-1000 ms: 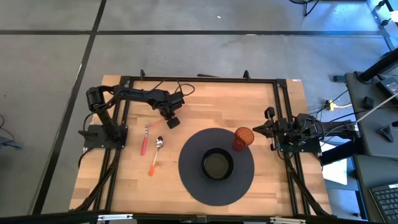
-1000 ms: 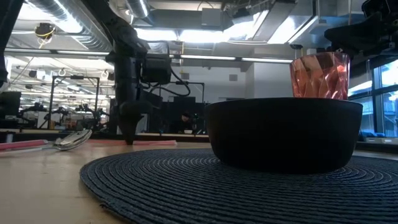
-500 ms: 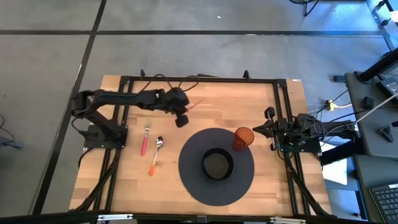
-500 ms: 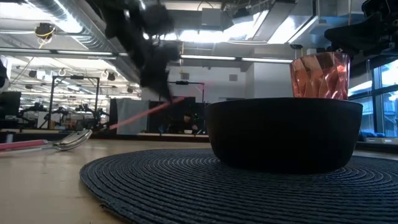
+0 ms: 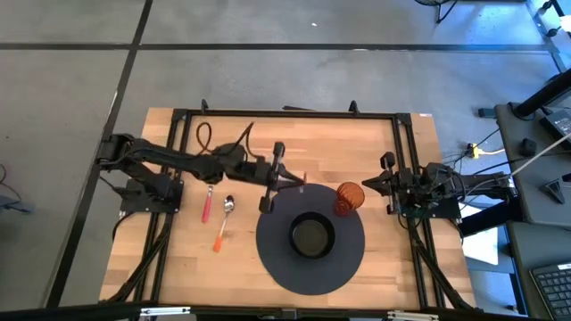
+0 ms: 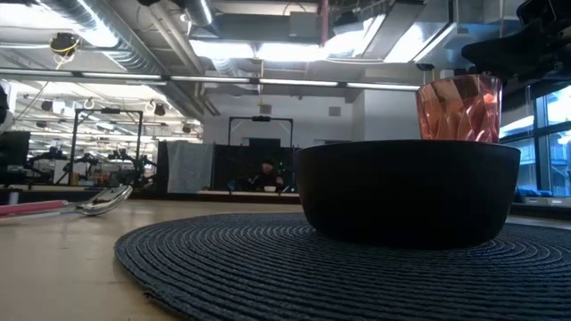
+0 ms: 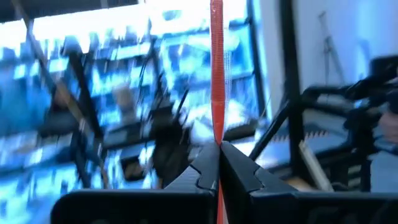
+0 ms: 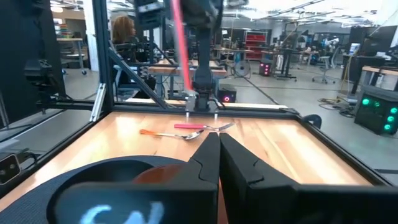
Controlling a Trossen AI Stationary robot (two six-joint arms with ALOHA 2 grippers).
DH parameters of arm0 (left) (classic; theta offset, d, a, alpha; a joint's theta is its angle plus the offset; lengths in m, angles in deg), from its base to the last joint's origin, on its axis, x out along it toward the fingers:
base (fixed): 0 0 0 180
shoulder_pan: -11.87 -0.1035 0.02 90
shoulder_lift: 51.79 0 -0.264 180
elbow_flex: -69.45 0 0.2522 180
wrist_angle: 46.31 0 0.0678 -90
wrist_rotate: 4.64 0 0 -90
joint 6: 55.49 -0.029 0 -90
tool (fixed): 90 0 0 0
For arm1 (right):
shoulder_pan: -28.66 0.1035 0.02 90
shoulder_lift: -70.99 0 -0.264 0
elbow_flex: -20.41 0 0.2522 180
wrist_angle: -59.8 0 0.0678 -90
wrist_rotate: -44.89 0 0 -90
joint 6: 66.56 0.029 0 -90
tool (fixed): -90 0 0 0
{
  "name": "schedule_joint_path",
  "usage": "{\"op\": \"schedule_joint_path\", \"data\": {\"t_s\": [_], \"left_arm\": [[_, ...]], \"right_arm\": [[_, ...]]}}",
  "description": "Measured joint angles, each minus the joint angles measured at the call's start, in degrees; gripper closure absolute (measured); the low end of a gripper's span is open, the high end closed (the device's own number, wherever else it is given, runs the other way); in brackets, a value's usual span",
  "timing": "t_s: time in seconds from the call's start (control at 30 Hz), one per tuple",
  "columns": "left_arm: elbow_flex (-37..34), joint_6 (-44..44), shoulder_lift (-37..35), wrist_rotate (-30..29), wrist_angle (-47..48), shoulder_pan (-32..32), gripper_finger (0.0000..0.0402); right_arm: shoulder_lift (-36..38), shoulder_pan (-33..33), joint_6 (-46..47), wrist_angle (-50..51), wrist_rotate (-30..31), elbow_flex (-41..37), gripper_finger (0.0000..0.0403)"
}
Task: Pick & Place Utensil
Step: Put the red straw into the brown glass
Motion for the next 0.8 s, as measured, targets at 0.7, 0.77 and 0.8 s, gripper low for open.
{"op": "schedule_joint_path", "data": {"t_s": [0.7,0.77,0.8], "left_arm": [[30.8,4.1,30.6,17.8,-5.7,-1.0,0.04],[34.0,5.5,33.8,17.9,-5.6,-1.7,0.04],[35.4,6.4,35.3,18.1,-5.6,-1.9,0.04]], "right_arm": [[0.0,0.0,0.9,0.0,0.7,0.0,0.04],[0.0,0.0,1.0,0.0,0.7,0.0,0.04],[0.0,0.0,1.0,0.0,0.7,0.0,0.04]]}}
